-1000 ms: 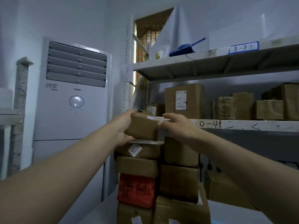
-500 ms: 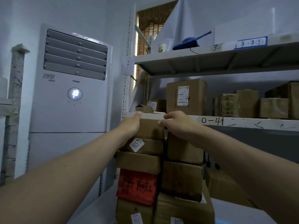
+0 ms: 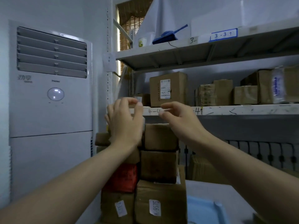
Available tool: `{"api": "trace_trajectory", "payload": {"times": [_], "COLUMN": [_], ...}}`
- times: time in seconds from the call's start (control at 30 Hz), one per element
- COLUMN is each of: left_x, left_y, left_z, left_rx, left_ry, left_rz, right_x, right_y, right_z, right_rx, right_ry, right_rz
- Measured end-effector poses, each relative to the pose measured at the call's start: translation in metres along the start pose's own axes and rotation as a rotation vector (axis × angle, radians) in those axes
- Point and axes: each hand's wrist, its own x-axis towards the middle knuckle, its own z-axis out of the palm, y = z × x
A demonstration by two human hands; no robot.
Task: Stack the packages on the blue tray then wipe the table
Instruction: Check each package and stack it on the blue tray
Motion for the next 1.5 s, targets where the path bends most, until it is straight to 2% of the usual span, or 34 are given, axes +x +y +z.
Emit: {"api": "trace_trajectory", "payload": {"times": [0.13, 0.27, 0.43, 0.57, 0.7, 0.8, 0.97, 1.2, 1.5], "left_x": [-0.064, -0.133, -0.224, -0.283, -0.313, -0.323, -0.328, -0.332, -0.335], "left_y": [0.041, 0.073, 0.094, 0.099, 0.102, 0.105, 0.105, 0.110, 0.115], "left_z": [0.016, 0.046, 0.090, 0.122, 0.138, 0.145, 0.158, 0.183, 0.194], "left_rx": [-0.168, -0.332, -0.482, -0.444, -0.385, -0.397, -0.377, -0.409, -0.461], "left_ry": [-0.241, -0.471, -0.723, -0.939, -1.087, -1.131, -1.194, -1.229, -1.282], "left_rz": [0.167, 0.105, -0.268, -0.613, -0.858, -0.988, -1.054, -1.179, -1.148], "right_x": [-0.049, -0.106, -0.179, -0.231, -0.260, -0.270, -0.267, -0.262, -0.264], "right_y": [0.021, 0.063, 0.123, 0.168, 0.204, 0.229, 0.253, 0.273, 0.256], "right_z": [-0.045, -0.096, -0.166, -0.210, -0.228, -0.230, -0.230, -0.234, -0.227], "right_rx": [0.026, -0.034, -0.132, -0.232, -0.296, -0.356, -0.442, -0.283, -0.237], "right_ry": [0.108, 0.192, 0.318, 0.369, 0.379, 0.351, 0.319, 0.266, 0.234], "right_rz": [0.050, 0.235, 0.535, 0.737, 0.891, 0.978, 1.066, 1.128, 1.112]}}
